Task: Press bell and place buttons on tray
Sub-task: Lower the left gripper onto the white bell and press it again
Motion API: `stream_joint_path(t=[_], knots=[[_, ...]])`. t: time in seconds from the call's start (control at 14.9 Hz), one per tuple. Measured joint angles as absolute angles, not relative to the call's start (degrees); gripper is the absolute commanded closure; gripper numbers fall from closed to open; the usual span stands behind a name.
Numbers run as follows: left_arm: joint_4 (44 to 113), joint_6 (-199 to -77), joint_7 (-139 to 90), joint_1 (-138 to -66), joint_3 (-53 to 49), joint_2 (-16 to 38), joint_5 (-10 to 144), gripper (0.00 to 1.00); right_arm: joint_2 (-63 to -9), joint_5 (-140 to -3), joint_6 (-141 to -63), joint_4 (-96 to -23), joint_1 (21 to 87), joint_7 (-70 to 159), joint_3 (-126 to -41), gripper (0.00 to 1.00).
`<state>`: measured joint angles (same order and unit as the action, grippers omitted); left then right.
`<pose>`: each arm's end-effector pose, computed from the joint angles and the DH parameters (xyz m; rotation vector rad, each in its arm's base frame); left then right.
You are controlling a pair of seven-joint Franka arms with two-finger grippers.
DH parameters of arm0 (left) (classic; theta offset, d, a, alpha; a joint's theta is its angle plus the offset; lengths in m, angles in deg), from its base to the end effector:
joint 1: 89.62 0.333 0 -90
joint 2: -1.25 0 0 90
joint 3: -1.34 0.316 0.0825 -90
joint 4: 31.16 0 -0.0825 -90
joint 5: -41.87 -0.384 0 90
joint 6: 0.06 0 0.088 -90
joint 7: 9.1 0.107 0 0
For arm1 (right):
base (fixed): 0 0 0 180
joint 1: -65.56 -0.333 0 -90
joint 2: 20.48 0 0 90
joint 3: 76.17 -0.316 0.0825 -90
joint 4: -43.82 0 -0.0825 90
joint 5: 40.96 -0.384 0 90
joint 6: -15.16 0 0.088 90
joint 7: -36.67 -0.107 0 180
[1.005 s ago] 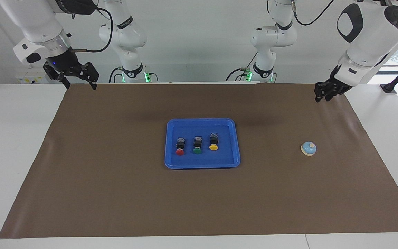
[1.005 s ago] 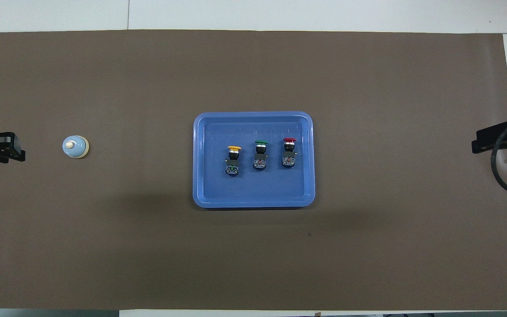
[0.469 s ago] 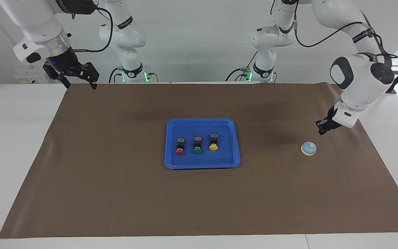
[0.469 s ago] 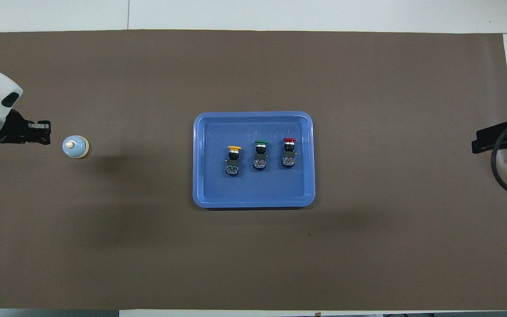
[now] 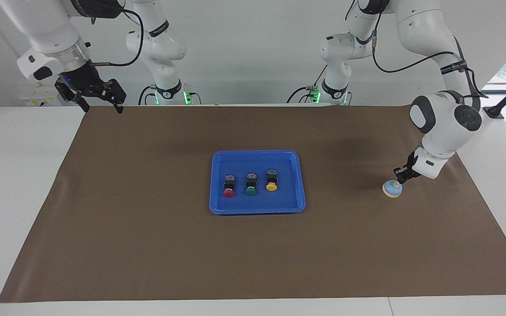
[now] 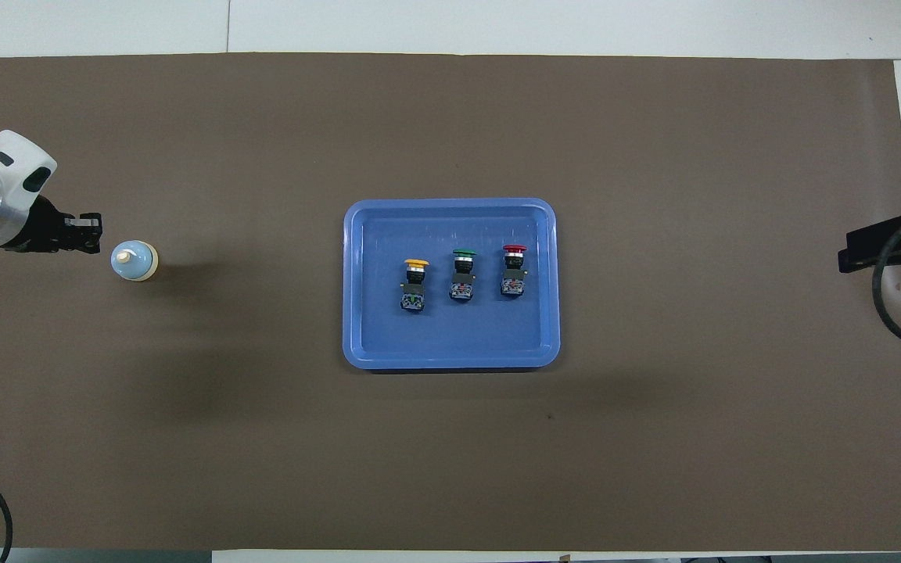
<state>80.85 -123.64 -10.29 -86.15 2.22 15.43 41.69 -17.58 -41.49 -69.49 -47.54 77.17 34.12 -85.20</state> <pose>0.5973 0.0452 0.3481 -3.1322 -0.1481 0.0716 0.5285 -0.0205 0.6326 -3.1354 0.1403 0.1054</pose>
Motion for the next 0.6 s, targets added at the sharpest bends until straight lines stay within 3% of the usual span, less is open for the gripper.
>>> stream_joint_path(t=[0.4,0.6], knots=[[82.2,-125.2,-10.3,-86.3,2.0,15.5,41.7,1.0,-17.6,-41.5,-69.5,-47.5,77.2,34.1,-85.2,0.0],[79.8,-120.9,-10.3,-86.4,1.8,15.4,41.7,1.0,-17.6,-41.5,-69.5,-47.5,77.2,34.1,-85.2,0.0]])
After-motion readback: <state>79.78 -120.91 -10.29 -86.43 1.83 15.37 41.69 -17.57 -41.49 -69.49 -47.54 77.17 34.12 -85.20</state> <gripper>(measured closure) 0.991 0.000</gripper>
